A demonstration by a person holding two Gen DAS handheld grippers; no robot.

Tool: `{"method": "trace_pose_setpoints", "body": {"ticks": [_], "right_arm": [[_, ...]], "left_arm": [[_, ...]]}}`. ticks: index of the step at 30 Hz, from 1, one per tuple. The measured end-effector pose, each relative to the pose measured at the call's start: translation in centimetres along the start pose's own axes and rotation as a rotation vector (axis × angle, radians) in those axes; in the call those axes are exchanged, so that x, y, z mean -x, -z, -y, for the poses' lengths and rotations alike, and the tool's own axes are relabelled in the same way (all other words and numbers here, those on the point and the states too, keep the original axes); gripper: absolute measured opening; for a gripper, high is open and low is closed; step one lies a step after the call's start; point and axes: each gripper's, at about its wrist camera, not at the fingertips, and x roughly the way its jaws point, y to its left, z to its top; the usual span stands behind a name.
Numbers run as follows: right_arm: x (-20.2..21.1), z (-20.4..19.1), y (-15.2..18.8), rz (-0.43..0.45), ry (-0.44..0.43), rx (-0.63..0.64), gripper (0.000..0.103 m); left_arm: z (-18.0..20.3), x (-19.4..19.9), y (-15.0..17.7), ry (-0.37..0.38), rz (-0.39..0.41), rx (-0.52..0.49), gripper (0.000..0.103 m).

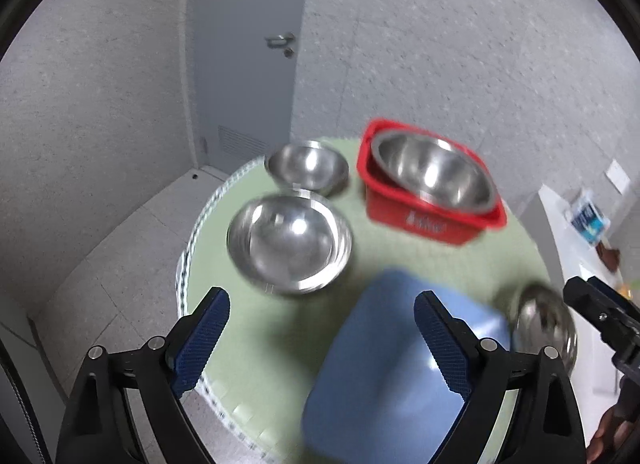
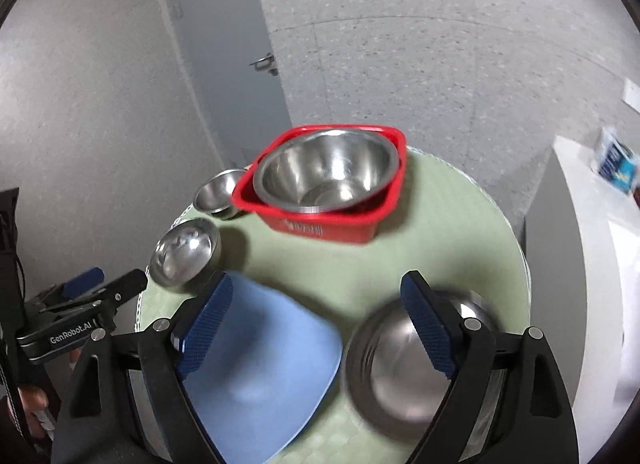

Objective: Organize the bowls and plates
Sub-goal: 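Grasp the edge of the light blue plate with the right tool, then lift the blue plate and carry it over the red basket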

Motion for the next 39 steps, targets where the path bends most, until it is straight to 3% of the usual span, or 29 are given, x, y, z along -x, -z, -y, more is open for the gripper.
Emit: {"method": "trace_pose_setpoints", "body": {"ticks": [12,15,18,20,21,22,23,24,26,34,39], "right_arm": [[1.0,-4.7,11.4,-0.068,0.14,-0.173,0.089],[0.1,-4.8,13.0,-0.104,0.159,-0.21,0.089],[-0.9,-4.5,14.0,-0.128,0.158,-0.242,0.088],[-1.8,-4.0,14.4,-0.147,0.138,-0.284,0.076],[-2.2,-3.7,14.6,-0.158,0.121,-0.309,0.057],[-2.5,-3.6,14.7,-0.169,0.115,-0.317,0.045],[-2.6,-3.6,14.8,-0.174,0.111,-0.32,0.042],[-2.8,-3.6,14.9,-0.18,0.099,-0.322,0.036],[-2.9,-3.8,14.9,-0.182,0.084,-0.319,0.023],[-0.4,-6.1,13.4,-0.14,0.092,-0.25,0.022],[1.9,-7.3,10.3,-0.071,0.084,-0.197,0.022]], "left_arm": [[-3.4,-1.6,4.7,0.12,-0.167,-0.14,0.089],[-3.3,-2.2,5.1,0.135,-0.194,-0.166,0.085],[-3.5,-3.1,4.8,0.163,-0.225,-0.171,0.074],[-3.2,-4.1,4.5,0.176,-0.246,-0.186,0.061],[-3.2,-4.7,4.3,0.188,-0.252,-0.193,0.055],[-3.2,-4.6,4.3,0.211,-0.256,-0.199,0.046],[-3.1,-4.8,4.1,0.227,-0.257,-0.205,0.04],[-2.9,-4.8,3.9,0.24,-0.254,-0.215,0.027],[-2.7,-4.6,3.6,0.245,-0.235,-0.242,0.025],[-4.1,-1.0,2.4,0.276,-0.149,-0.218,0.023],[-4.1,1.9,-0.7,0.29,-0.063,-0.211,0.023]]}}
